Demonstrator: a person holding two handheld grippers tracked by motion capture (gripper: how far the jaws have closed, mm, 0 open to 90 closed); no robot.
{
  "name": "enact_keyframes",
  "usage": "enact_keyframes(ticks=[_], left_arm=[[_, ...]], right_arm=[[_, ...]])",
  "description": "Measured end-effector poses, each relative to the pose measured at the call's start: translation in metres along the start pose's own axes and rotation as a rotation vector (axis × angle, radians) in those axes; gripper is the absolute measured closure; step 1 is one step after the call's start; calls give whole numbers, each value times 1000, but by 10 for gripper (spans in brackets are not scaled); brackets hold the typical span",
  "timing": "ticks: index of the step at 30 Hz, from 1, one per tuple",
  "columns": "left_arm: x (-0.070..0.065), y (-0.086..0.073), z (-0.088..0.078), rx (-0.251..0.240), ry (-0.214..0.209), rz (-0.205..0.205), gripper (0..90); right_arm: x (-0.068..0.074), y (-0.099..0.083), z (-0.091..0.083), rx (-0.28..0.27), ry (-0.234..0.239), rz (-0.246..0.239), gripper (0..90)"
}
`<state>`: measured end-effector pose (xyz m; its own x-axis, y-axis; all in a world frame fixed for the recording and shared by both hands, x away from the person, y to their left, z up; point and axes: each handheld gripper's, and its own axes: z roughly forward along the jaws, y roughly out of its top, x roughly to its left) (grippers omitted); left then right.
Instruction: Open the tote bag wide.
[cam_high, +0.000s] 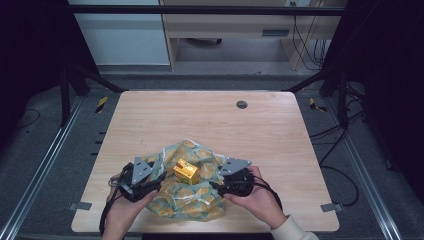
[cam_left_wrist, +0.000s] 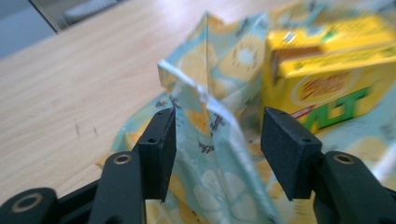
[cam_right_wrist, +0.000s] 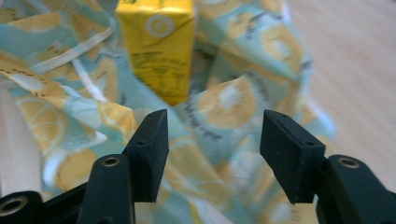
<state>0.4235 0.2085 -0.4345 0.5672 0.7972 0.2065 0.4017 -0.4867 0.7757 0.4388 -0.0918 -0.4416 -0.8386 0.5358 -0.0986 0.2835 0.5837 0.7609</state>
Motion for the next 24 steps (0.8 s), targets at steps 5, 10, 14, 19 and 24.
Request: enact_keyframes(ticks=[5,10,14,19,24], left_arm=[[1,-18,14,84,11,28,592],[2,-25,19,139,-2,49,774],[2,-26,24,174,-4,63,861],[3,-30,29,243,-1,79,896],[8,-34,31,276,-20,51,899]], right_arm=[[12,-9,10,51,52,-36,381],[18,-21,22,127,61,-62,476],[21,-24,24,146,88,-98,723],[19,-28,22,196,134,-89,897],[21,-31,22,229,167,-91,900]])
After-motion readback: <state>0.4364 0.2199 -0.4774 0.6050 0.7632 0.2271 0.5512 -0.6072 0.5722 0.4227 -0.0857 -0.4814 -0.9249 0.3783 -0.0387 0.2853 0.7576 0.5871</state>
